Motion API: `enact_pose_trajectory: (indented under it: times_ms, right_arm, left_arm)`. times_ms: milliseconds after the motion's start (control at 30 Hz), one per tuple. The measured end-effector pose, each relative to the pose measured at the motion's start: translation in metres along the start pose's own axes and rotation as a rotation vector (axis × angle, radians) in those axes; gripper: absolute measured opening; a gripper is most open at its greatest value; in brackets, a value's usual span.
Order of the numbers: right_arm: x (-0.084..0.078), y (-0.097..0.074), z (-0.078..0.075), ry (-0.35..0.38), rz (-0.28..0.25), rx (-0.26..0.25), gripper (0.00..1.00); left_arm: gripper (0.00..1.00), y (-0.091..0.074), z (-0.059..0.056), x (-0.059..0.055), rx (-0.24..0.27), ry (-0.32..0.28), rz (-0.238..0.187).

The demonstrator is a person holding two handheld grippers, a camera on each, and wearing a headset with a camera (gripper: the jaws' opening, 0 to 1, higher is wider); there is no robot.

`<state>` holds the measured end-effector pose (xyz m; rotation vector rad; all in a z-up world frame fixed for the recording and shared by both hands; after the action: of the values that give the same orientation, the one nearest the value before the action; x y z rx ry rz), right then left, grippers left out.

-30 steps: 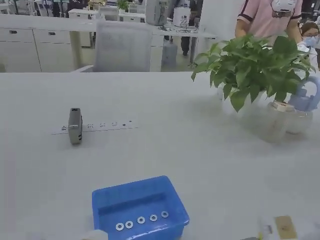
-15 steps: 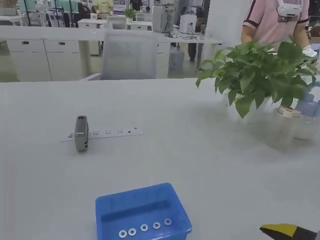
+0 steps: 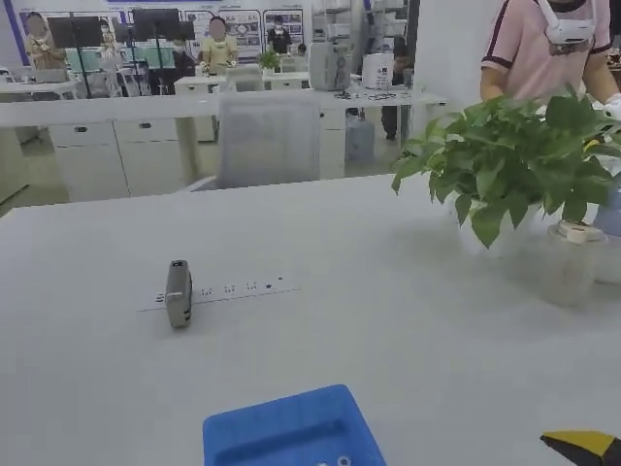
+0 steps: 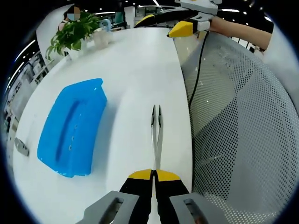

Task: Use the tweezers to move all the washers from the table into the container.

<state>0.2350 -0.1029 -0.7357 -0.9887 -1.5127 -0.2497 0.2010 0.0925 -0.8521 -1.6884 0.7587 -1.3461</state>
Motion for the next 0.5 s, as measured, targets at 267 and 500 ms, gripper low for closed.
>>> enact_pose_trajectory:
  times_ms: [267,500]
  right_arm:
    - [0.0079,-0.0047,-0.0065,0.055,-0.064,-0.026,0.59]
    - [0.0077,-0.0033,-0.0028,0.055,-0.064,-0.006,0.56]
  left_arm:
    - [0.00,0.0034,0.0036,-0.0072,0.024,0.011,0.049]
    - [0.00,-0.0016,0.0087,-0.0088,0.089,-0.004,0.048]
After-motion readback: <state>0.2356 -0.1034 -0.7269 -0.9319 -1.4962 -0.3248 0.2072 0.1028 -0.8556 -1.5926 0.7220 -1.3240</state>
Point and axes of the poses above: the centre of the closed fingertips' face, and the gripper's own axes: y roughly forward along the fingers, z roughly to its left, x roughly out of its top, the point moved 1 cm from there along -y, roughly backward along the fingers, and after that the axes turned 7 degrees about -y, right-handed, at the moved point
